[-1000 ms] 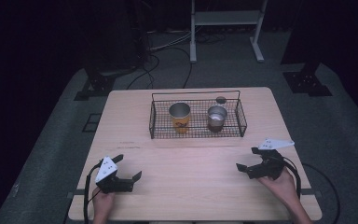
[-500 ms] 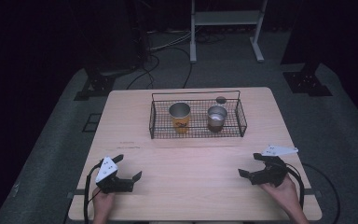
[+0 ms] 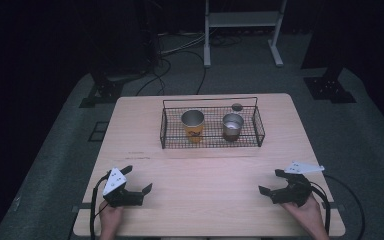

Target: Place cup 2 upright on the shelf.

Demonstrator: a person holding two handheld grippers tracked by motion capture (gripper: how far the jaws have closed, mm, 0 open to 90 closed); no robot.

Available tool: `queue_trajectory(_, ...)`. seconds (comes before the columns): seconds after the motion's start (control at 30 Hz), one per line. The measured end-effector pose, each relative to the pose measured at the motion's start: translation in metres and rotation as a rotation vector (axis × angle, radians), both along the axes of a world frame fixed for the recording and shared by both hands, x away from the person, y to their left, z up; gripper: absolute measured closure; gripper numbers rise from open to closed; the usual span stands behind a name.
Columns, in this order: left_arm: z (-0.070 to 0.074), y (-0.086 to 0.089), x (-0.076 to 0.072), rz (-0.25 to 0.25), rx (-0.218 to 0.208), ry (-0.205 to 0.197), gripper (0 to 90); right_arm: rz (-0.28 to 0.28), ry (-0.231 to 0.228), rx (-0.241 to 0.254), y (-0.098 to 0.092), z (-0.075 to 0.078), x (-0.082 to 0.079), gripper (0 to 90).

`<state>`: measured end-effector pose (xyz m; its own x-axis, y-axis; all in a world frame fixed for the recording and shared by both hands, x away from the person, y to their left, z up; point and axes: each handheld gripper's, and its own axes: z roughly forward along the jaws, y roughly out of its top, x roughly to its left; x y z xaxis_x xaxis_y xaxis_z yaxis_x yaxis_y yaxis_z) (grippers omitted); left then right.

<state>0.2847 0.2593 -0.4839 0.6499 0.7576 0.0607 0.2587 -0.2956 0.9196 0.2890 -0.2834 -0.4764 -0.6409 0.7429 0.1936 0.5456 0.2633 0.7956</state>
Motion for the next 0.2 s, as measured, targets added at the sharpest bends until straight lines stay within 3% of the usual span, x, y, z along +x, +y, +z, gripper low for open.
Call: queue_trajectory(0.2,0.0,0.0002,0.0005,0.002,-0.002,0.0,0.0,-0.006,-0.005,0.016,0.0009,-0.0005,-0.0014,0.8)
